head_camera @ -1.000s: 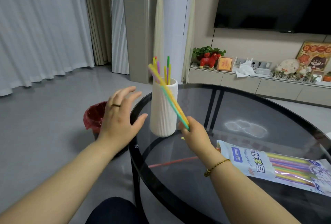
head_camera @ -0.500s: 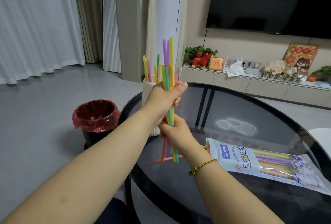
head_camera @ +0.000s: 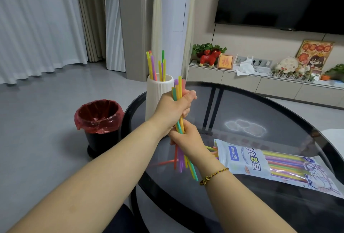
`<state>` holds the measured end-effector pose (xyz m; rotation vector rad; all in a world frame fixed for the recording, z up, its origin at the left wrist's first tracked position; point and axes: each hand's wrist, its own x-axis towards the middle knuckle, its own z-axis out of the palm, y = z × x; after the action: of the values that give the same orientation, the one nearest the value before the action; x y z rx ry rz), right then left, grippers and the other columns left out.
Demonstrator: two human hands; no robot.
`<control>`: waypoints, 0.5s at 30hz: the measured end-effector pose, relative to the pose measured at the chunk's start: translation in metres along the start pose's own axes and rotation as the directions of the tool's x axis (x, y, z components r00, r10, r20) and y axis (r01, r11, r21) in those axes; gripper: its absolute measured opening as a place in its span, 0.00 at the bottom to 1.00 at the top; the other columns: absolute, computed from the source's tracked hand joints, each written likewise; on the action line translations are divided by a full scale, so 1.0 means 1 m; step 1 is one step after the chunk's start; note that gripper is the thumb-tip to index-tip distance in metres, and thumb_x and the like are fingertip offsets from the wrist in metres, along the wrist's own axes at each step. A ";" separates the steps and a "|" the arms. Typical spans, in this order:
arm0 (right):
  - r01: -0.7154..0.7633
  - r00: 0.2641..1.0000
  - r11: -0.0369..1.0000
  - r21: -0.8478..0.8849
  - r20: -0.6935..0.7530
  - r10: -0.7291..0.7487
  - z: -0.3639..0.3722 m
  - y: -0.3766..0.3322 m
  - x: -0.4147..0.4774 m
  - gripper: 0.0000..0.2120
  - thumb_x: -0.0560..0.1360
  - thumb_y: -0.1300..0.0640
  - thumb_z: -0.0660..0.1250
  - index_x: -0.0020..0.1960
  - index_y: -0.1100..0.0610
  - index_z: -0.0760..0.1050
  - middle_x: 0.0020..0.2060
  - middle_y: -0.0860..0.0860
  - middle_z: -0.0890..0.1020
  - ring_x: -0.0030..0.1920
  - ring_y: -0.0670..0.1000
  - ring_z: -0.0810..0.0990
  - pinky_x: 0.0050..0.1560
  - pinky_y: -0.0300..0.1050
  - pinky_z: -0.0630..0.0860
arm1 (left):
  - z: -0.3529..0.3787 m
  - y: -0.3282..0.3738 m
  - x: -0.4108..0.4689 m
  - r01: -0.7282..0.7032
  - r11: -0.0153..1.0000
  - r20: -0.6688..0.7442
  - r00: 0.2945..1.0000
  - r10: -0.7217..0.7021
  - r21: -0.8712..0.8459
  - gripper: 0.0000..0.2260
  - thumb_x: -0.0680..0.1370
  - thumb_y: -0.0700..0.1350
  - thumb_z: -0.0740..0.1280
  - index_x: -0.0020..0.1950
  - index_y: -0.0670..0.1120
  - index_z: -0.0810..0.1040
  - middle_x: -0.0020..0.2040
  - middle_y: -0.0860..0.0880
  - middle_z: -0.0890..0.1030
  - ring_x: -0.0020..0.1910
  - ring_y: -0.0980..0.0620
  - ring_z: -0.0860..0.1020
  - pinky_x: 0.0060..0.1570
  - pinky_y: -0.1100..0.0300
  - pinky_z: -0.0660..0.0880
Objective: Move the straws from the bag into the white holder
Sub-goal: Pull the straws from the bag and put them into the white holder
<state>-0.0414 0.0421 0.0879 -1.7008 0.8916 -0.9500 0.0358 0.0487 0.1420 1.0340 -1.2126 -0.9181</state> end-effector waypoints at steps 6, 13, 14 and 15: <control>0.024 0.996 0.999 -0.048 -0.080 -0.028 -0.009 -0.008 0.005 0.13 0.74 0.65 0.58 0.32 0.55 0.64 0.24 0.51 0.68 0.18 0.43 0.68 0.22 0.31 0.68 | -0.004 0.009 0.000 -0.057 0.995 0.030 0.998 0.055 0.080 0.07 0.76 0.52 0.59 0.50 0.53 0.73 0.45 0.54 0.79 0.48 0.59 0.78 0.51 0.64 0.74; 0.049 0.955 0.990 0.131 -0.296 -0.008 -0.034 -0.034 0.031 0.15 0.71 0.71 0.54 0.34 0.54 0.68 0.26 0.50 0.68 0.19 0.41 0.67 0.20 0.33 0.68 | -0.044 0.004 0.014 -0.148 0.967 -0.429 0.874 0.227 0.208 0.09 0.76 0.41 0.63 0.56 0.47 0.72 0.49 0.54 0.74 0.47 0.59 0.73 0.45 0.77 0.69; 0.070 0.944 0.986 0.154 -0.329 -0.016 -0.038 -0.041 0.037 0.14 0.72 0.70 0.54 0.34 0.54 0.69 0.25 0.50 0.67 0.19 0.42 0.67 0.20 0.32 0.68 | -0.052 0.000 0.017 -0.126 0.959 -0.464 0.854 0.235 0.254 0.13 0.74 0.41 0.65 0.58 0.46 0.71 0.51 0.54 0.73 0.48 0.59 0.72 0.46 0.76 0.69; 0.096 0.932 0.981 0.167 -0.362 -0.029 -0.042 -0.048 0.042 0.14 0.73 0.70 0.55 0.34 0.55 0.69 0.24 0.50 0.67 0.19 0.43 0.67 0.20 0.32 0.68 | -0.058 -0.004 0.020 -0.103 0.953 -0.486 0.841 0.237 0.286 0.17 0.73 0.40 0.66 0.61 0.46 0.69 0.55 0.52 0.71 0.51 0.58 0.71 0.50 0.71 0.67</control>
<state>-0.0540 0.0024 0.1512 -1.4294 0.9546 -1.3731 0.0963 0.0363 0.1406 1.2505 -0.9512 -0.3083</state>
